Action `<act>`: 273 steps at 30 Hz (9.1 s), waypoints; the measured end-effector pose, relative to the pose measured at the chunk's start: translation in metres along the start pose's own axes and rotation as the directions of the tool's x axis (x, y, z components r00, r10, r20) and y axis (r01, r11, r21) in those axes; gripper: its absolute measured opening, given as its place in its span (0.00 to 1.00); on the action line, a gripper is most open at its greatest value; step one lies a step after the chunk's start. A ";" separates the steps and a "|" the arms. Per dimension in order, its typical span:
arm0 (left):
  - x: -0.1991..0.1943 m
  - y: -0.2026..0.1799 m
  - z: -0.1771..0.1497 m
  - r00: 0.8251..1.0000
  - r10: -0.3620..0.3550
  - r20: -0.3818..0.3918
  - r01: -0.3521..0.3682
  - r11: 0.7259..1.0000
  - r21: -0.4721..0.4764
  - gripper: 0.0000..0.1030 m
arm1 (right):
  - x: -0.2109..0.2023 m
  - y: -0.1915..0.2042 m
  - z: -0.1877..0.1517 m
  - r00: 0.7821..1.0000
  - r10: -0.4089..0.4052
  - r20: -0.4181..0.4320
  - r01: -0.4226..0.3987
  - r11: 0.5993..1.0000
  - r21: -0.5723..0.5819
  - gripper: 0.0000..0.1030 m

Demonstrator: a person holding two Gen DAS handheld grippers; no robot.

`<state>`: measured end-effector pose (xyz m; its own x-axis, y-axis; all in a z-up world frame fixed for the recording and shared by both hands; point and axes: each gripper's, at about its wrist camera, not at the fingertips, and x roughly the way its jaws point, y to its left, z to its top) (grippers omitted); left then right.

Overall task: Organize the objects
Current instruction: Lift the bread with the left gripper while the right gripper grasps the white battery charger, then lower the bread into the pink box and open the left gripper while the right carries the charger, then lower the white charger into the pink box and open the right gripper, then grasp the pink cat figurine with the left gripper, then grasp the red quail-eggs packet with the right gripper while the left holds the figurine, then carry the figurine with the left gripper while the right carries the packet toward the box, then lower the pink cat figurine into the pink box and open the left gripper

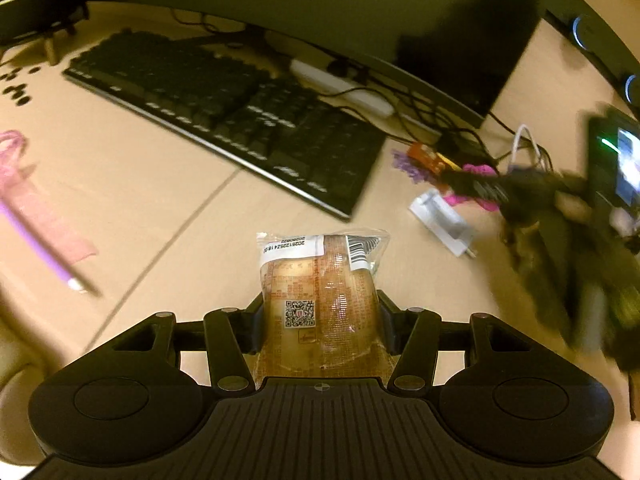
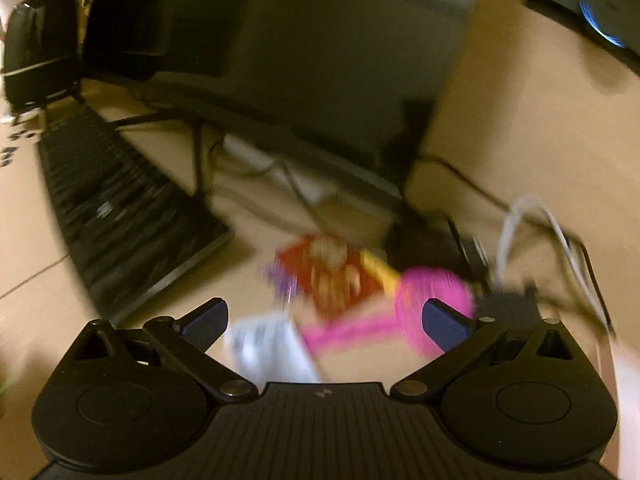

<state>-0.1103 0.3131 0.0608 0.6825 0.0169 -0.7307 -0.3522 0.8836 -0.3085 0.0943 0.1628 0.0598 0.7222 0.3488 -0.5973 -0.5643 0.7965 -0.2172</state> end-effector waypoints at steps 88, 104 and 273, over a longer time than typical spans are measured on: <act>0.093 -0.342 -0.015 0.931 -0.364 0.008 0.336 0.869 0.364 0.56 | -0.243 -0.285 -0.169 0.976 -0.207 -0.073 0.215 0.840 0.497 0.46; 0.075 -0.222 -0.050 0.990 -0.122 -0.072 0.138 0.944 0.301 0.56 | -0.157 -0.282 -0.153 0.950 -0.253 -0.186 0.310 0.848 0.431 0.86; 0.084 -0.417 -0.010 0.895 -0.441 -0.063 0.418 0.782 0.462 0.43 | -0.279 -0.216 -0.256 0.960 -0.183 -0.211 0.270 0.804 0.529 0.73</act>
<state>0.0877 -0.0587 0.1225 0.7257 -0.4042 -0.5568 0.3056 0.9144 -0.2655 -0.0884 -0.2329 0.0756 0.7119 0.0851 -0.6971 -0.0476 0.9962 0.0730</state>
